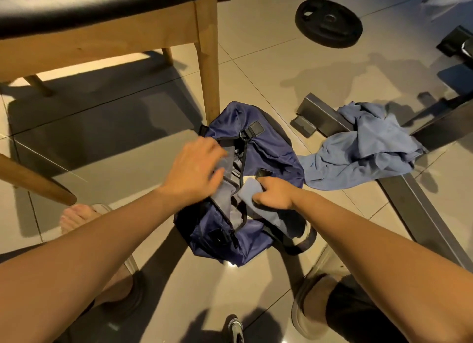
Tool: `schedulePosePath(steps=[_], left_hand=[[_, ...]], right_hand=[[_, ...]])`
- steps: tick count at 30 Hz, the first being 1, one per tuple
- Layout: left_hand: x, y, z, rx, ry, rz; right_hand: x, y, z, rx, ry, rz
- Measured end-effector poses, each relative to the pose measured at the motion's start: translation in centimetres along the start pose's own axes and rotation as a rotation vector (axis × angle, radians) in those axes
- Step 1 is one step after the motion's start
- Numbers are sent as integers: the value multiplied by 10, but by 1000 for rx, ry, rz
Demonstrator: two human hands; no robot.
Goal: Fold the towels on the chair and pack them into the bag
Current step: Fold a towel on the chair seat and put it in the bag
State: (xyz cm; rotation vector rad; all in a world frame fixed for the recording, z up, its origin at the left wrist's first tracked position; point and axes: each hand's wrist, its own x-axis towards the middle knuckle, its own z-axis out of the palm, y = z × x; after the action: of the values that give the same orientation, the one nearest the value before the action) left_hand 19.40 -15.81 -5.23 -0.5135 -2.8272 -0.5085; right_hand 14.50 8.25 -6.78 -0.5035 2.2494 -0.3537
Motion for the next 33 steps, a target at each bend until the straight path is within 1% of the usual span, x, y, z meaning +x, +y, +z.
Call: schedulePosePath(steps=[2, 4, 7, 9, 11, 14, 15, 18, 20, 21, 22, 23, 24, 25, 26, 27, 28, 29, 31, 33], left_hand=[[-5, 20, 13, 52, -230, 257], [-15, 32, 27, 171, -396, 420], [-29, 25, 26, 358, -552, 482], [-39, 11, 19, 466, -593, 463], [-51, -5, 14, 503, -591, 381], [-66, -22, 8, 512, -521, 286], [-69, -24, 8, 500, -486, 274], [-71, -18, 11, 451, -370, 287], [-65, -11, 8, 413, -271, 277], [-60, -8, 3, 395, -205, 219], [-55, -6, 0, 371, -138, 104], [-49, -4, -4, 349, -71, -73], [-44, -3, -6, 309, -42, -279], [-40, -3, -6, 217, -58, -480], [-35, -3, -7, 60, -68, -654], [-32, -5, -6, -133, -71, -787], [-30, -8, -4, -287, -75, -863], [-31, -13, -2, -345, -61, -847], [-32, -17, -5, -356, -55, -804], [-32, -19, -8, -350, -35, -787]], right_hand=[[4, -5, 0, 65, 12, -10], [8, 0, 10, 9, 12, 18], [9, 16, 32, -88, 50, 59], [6, 22, 43, -112, 108, 53], [5, 24, 49, -208, 139, 45], [4, 20, 41, -287, 187, 36], [4, 17, 32, -266, 244, 21], [7, 4, -7, -120, 483, -85], [14, -4, -33, -84, 585, -146], [19, -6, -43, -115, 613, -146], [24, -7, -50, -158, 630, -121], [29, -6, -56, -193, 634, -79], [35, -4, -59, -213, 620, -30], [40, 0, -61, -219, 587, 17], [45, 5, -63, -216, 549, 54], [50, 11, -63, -204, 516, 74], [53, 17, -63, -184, 497, 76], [56, 21, -62, -166, 495, 70], [58, 27, -60, -168, 515, 104], [60, 33, -60, -159, 544, 208]])
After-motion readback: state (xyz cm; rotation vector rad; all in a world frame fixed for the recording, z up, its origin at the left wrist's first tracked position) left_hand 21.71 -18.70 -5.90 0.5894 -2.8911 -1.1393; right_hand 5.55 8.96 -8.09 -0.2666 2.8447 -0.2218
